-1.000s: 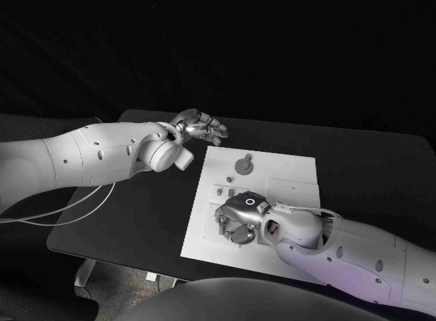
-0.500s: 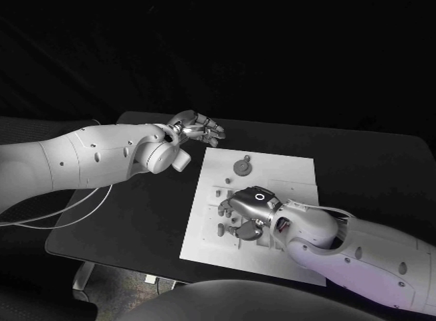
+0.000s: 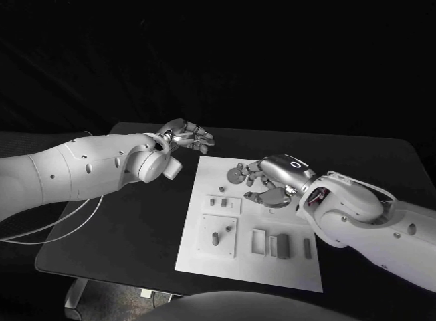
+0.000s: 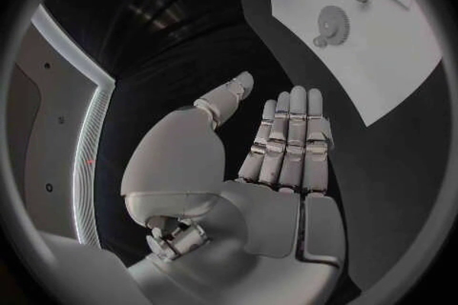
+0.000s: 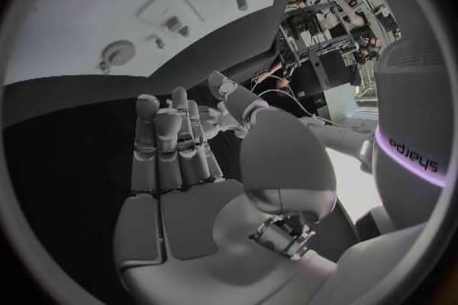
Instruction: Assemble the parts on the task board
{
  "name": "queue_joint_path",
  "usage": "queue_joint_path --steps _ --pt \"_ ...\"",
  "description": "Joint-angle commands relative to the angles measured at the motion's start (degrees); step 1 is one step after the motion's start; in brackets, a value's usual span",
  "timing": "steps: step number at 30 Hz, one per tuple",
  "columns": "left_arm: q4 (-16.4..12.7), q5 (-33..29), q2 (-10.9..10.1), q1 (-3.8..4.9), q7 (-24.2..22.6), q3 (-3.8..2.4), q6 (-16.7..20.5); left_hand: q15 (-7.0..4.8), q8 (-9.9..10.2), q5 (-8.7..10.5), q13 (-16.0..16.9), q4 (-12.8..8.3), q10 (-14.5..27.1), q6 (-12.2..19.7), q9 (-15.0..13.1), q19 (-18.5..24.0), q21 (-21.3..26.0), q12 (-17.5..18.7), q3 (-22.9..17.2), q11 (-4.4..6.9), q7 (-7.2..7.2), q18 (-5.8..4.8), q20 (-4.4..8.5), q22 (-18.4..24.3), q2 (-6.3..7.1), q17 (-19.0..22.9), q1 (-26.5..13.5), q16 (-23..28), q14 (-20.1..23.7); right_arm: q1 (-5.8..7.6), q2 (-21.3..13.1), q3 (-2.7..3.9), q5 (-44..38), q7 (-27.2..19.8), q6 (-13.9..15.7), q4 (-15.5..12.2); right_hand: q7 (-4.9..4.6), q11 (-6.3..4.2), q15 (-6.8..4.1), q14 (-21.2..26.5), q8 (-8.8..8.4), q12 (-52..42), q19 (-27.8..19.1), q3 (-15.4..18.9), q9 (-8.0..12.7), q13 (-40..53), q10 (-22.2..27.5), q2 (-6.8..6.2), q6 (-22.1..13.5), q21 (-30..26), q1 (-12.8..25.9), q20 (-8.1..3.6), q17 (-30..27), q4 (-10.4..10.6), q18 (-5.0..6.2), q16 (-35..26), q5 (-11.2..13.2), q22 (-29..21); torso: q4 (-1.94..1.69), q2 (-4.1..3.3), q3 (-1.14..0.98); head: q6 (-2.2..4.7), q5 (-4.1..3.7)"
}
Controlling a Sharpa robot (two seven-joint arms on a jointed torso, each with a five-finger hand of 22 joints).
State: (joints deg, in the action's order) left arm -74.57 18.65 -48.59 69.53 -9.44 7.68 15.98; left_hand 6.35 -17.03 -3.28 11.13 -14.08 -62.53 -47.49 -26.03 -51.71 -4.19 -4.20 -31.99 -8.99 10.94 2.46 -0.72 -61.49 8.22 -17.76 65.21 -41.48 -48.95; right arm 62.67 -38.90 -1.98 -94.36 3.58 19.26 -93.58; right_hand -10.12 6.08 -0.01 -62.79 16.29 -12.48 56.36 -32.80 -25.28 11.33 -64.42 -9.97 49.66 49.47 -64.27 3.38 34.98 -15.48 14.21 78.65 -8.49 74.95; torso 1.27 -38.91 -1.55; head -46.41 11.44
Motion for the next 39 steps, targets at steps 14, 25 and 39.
queue_joint_path --steps 14,25,39 --pt "0.19 0.14 0.73 0.12 -0.67 0.21 -0.85 0.02 -0.2 -0.33 -0.18 1.45 0.23 0.49 0.17 -0.37 0.18 -0.09 2.8 -0.06 0.09 0.31 0.05 0.19 0.28 -0.99 -3.65 0.9 -0.54 1.56 -8.51 0.0 21.57 15.22 -14.7 -1.37 3.0 -5.45 -5.37 -2.53 2.03 -34.0 2.66 2.17 -0.45 27.12 -2.98 0.85 3.86 0.75 8.27 -1.41 2.63 6.18 0.79 4.38 -0.19 0.84 0.6 0.46 -0.29 1.21 -3.18" --pt "0.25 0.14 0.9 0.11 0.01 0.68 -1.34 -0.01 -0.17 -0.33 -0.24 2.57 0.1 0.6 0.26 -0.39 0.2 -0.13 3.85 0.01 0.1 0.36 0.07 0.36 -0.09 -1.47 -5.6 1.26 -0.64 1.54 -11.95 -2.26 31.07 22.11 -19.0 -2.08 4.49 -6.85 -6.61 -4.55 3.69 -45.64 4.62 0.08 -2.51 36.43 -1.96 -2.62 6.32 1.4 13.98 -3.37 6.43 15.62 0.79 8.85 4.9 0.98 0.73 0.53 -0.15 0.55 -4.71" --pt "-0.03 0.14 1.24 0.11 0.55 1.09 -1.95 -0.03 -0.14 -0.16 -0.36 3.76 0.16 0.69 0.38 -0.26 0.25 -0.07 5.1 0.02 0.1 0.42 0.09 0.6 -0.1 -2.01 -7.96 1.74 -0.63 1.38 -10.01 -7.69 27.93 25.68 -23.03 0.4 5.38 -7.69 -7.4 -5.82 5.55 -55.77 5.92 -0.04 -6.31 45.39 0.13 -4.15 7.95 3.31 17.16 -4.77 10.72 22.71 0.79 11.46 5.35 1.19 0.82 0.72 0.21 -0.3 -5.53"
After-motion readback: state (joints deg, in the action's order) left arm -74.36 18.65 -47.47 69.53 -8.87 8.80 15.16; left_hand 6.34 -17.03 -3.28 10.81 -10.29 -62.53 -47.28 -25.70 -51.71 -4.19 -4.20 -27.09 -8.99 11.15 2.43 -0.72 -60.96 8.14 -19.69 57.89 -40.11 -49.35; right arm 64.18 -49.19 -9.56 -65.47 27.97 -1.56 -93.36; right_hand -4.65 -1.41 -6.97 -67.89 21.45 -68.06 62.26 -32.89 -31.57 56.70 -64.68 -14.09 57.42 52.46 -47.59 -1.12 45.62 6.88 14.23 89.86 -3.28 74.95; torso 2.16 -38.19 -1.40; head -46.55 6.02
